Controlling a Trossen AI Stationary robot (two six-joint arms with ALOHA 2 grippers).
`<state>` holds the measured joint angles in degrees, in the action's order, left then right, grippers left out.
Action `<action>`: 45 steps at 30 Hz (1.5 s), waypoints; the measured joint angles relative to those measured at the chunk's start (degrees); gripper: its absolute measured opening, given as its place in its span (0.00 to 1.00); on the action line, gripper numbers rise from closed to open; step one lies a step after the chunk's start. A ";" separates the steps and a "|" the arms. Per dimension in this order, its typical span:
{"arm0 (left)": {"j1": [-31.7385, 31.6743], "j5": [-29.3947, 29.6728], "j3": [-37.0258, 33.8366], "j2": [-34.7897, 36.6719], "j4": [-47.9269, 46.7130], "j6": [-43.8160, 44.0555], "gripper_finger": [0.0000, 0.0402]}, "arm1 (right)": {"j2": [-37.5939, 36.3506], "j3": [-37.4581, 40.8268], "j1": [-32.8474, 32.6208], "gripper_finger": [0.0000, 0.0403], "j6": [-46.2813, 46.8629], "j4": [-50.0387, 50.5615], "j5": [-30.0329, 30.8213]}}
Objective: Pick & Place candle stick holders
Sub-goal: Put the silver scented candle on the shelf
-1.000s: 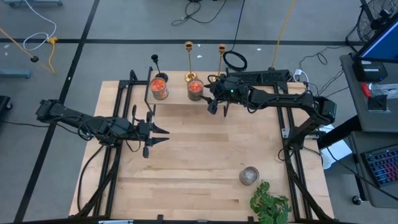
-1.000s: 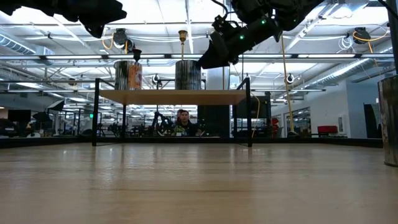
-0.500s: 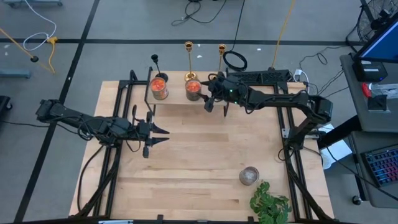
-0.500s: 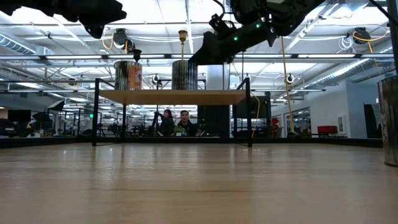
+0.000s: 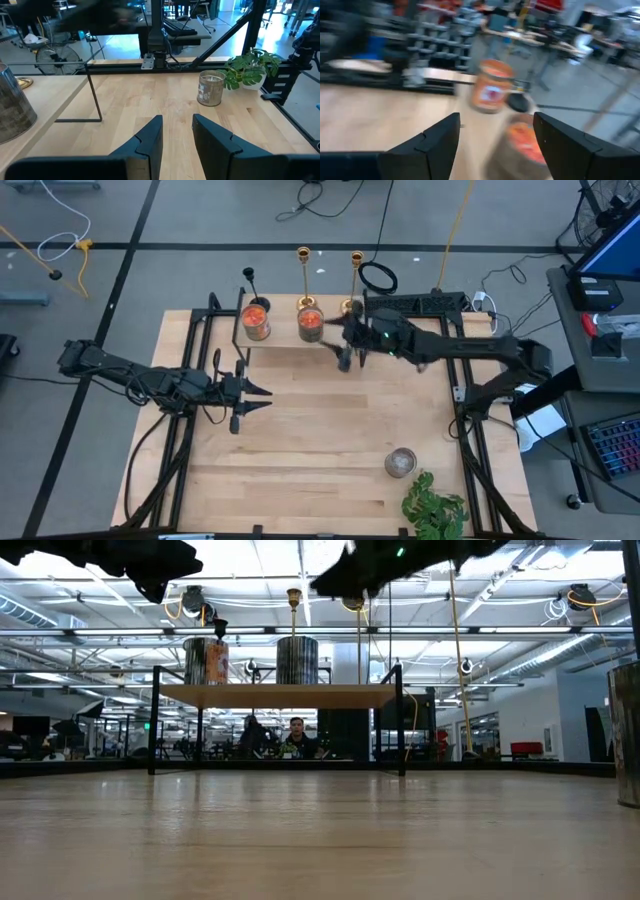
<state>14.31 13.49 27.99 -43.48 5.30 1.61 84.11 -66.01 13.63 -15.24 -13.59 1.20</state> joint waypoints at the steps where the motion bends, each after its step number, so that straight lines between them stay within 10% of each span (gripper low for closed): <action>1: 0.00 -0.01 0.00 0.00 0.02 0.00 0.28 | -1.32 -0.04 -1.83 0.62 -0.25 2.53 0.05; 25: 0.00 0.05 0.00 -0.01 -0.16 1.95 0.28 | -7.84 -0.03 -39.49 0.62 46.37 68.31 11.65; 45: 0.00 0.12 0.02 0.00 0.49 1.63 0.28 | -7.51 11.20 -43.32 0.48 61.02 66.09 -3.32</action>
<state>14.31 13.61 28.01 -43.48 5.79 3.24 76.59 -54.81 -29.69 45.78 52.50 -2.13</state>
